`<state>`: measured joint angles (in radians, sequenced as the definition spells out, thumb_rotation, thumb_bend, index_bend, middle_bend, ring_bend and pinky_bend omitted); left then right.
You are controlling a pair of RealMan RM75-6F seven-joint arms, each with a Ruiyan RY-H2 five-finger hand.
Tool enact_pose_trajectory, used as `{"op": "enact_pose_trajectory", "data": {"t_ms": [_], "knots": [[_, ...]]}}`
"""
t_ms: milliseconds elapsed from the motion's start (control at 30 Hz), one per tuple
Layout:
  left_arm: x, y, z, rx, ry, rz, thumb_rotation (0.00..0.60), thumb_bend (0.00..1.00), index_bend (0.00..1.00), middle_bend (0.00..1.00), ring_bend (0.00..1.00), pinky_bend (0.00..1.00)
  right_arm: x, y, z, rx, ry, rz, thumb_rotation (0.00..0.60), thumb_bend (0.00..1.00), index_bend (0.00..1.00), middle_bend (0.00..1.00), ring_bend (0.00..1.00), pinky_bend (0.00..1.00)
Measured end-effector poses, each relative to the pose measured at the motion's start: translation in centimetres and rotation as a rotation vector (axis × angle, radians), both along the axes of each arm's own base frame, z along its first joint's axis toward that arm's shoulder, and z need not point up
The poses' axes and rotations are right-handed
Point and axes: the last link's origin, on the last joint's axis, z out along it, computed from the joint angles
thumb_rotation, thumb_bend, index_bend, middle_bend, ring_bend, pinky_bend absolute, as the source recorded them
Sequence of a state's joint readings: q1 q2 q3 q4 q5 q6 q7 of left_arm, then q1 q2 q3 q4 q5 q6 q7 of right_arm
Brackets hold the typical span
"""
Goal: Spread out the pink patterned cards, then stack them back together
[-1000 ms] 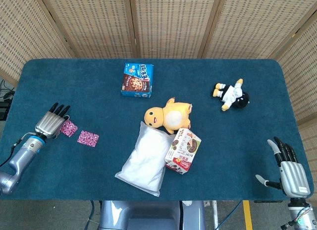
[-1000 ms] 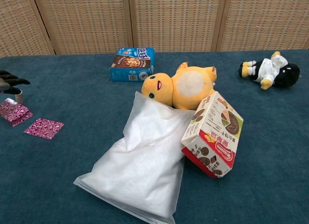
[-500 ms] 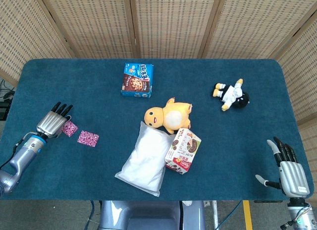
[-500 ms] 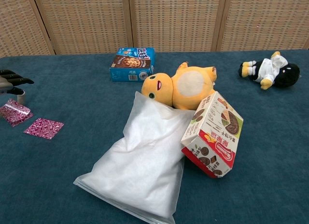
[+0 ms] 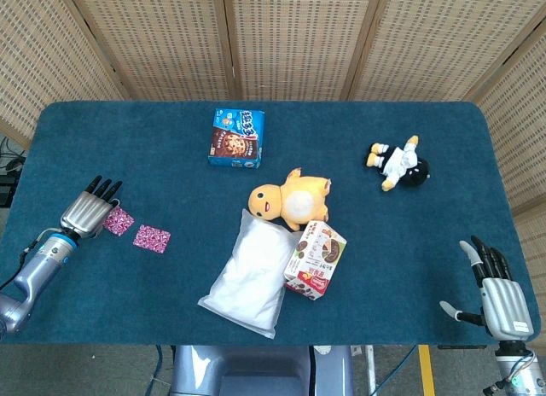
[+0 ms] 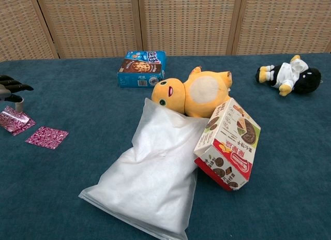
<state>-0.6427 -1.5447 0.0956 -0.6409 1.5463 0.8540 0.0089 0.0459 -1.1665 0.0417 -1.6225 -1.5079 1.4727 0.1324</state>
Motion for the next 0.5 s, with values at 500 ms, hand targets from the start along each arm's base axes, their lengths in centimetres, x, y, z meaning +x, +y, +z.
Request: {"op": "enact_pose_trajectory", "data": {"t_ms": [500], "knots": [[-0.20,-0.15,0.17,0.015,0.001,0.010,0.600,0.30,0.25,0.00,0.00,0.00,0.03,0.01,-0.13,0.005,-0.003,0.000,0.600,0.11,0.04,0.00,0.00,0.00]]}}
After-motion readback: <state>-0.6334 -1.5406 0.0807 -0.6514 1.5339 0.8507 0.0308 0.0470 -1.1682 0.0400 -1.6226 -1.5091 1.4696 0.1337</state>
